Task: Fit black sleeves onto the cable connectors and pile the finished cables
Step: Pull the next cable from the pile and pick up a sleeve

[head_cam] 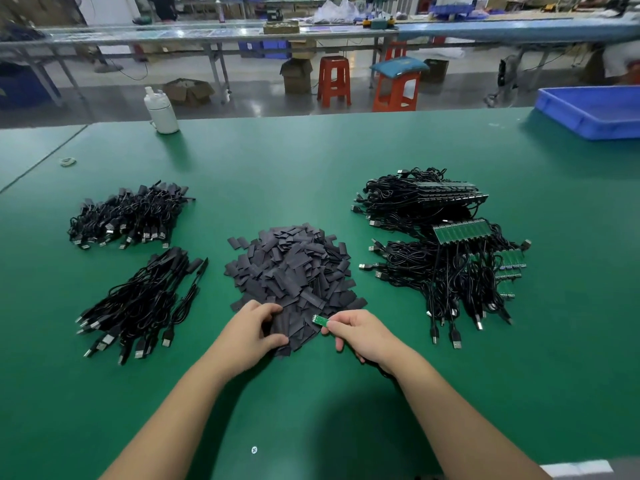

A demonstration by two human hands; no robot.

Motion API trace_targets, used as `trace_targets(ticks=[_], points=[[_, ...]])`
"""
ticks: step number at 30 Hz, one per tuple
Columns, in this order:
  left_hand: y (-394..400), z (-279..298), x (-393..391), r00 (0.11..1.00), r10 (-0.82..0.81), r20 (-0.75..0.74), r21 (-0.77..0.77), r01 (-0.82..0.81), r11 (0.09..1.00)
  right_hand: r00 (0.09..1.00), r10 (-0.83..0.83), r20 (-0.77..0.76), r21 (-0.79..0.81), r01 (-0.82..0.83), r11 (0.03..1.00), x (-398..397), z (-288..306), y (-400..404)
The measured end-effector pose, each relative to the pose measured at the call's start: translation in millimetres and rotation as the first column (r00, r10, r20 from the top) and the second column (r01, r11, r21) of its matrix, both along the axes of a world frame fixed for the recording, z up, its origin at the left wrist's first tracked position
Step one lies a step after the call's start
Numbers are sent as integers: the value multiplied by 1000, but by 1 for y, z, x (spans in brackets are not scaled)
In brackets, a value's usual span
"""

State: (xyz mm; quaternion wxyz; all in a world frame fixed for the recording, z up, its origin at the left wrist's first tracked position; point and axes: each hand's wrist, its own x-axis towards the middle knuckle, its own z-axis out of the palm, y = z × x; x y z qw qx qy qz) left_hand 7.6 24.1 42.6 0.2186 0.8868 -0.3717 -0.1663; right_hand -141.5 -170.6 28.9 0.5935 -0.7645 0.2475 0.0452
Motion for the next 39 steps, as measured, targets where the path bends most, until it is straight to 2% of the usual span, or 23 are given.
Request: trace_targets(ticks=[6,10,12,16,22,27,31,39], points=[[1,-7,-3,990,85,111,-133,-70,989,1000,20,-15,-20,-21,1000,0,3,3],[2,-7,-4,981,147,124,-256,-112,960,999,37,-14,-29,-37,999,0,4,3],[0,-7,-6,976,185,113,-313,-142,939,999,42,-12,-28,-43,999,-1,5,3],[-4,-3,-8,967,253,-39,-374,-249,893,998,55,-7,-41,-55,998,-1,5,2],[-9,0,-8,955,295,19,-439,-257,861,998,62,14,-19,-61,998,-1,1,1],[-13,8,-14,962,270,-37,-435,-258,863,998,62,26,-9,-62,998,-1,1,-1],[-18,11,-19,987,158,-11,-404,-149,903,999,51,14,16,-51,999,-1,2,-1],[-21,3,-25,991,46,-129,-336,-88,938,997,72,10,43,-72,996,1,-2,-3]])
